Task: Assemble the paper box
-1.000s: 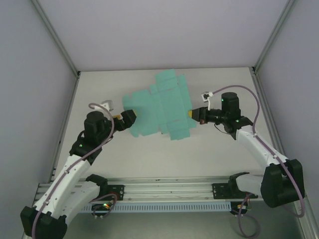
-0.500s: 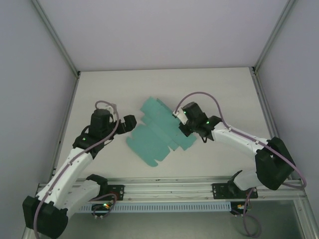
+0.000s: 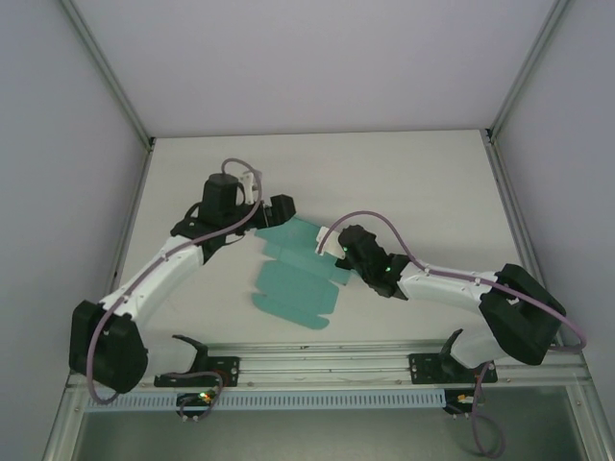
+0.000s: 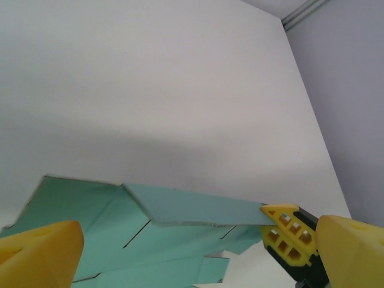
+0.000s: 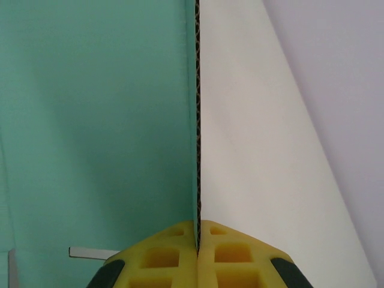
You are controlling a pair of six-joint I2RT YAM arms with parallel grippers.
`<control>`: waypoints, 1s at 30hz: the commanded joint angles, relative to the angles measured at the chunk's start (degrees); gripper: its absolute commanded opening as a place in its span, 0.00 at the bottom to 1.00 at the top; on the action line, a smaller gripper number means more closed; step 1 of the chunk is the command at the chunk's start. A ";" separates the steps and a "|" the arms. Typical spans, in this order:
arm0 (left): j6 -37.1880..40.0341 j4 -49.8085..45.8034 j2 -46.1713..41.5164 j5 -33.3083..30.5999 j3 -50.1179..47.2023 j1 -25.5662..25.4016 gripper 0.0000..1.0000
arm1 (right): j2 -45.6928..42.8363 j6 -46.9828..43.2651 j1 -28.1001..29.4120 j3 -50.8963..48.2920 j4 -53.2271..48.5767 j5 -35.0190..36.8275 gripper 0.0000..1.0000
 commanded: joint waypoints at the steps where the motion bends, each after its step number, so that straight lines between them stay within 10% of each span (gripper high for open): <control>1: -0.03 1.07 3.05 3.72 2.34 -0.48 1.00 | -0.44 -1.03 0.34 -1.04 4.03 -0.20 0.00; 11: 0.62 3.60 8.61 5.50 3.96 -0.48 0.94 | -6.17 -0.72 0.33 -4.32 4.39 -9.58 0.00; 30: 7.93 -5.71 2.50 -1.86 4.81 -5.40 0.72 | -0.59 3.16 -0.23 1.40 -1.06 -4.59 0.00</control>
